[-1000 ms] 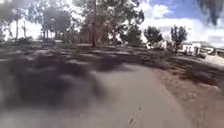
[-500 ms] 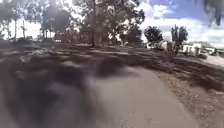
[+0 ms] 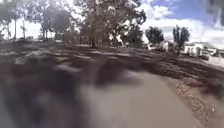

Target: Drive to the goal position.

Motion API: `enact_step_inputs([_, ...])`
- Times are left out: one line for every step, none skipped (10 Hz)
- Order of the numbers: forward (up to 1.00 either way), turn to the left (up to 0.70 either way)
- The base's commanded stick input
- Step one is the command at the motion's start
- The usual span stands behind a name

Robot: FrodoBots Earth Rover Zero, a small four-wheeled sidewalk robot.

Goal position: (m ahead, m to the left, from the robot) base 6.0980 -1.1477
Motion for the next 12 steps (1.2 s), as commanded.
enact_step_inputs([0.7, 0.0])
enact_step_inputs([0.7, 0.0])
enact_step_inputs([0.7, 0.0])
enact_step_inputs([0.7, 0.0])
enact_step_inputs([0.7, 0.0])
enact_step_inputs([0.7, 0.0])
enact_step_inputs([0.7, 0.0])
enact_step_inputs([0.7, 0.0])
enact_step_inputs([0.7, 0.0])
enact_step_inputs([0.7, 0.0])
enact_step_inputs([0.7, 0.0])
enact_step_inputs([0.7, 0.0])
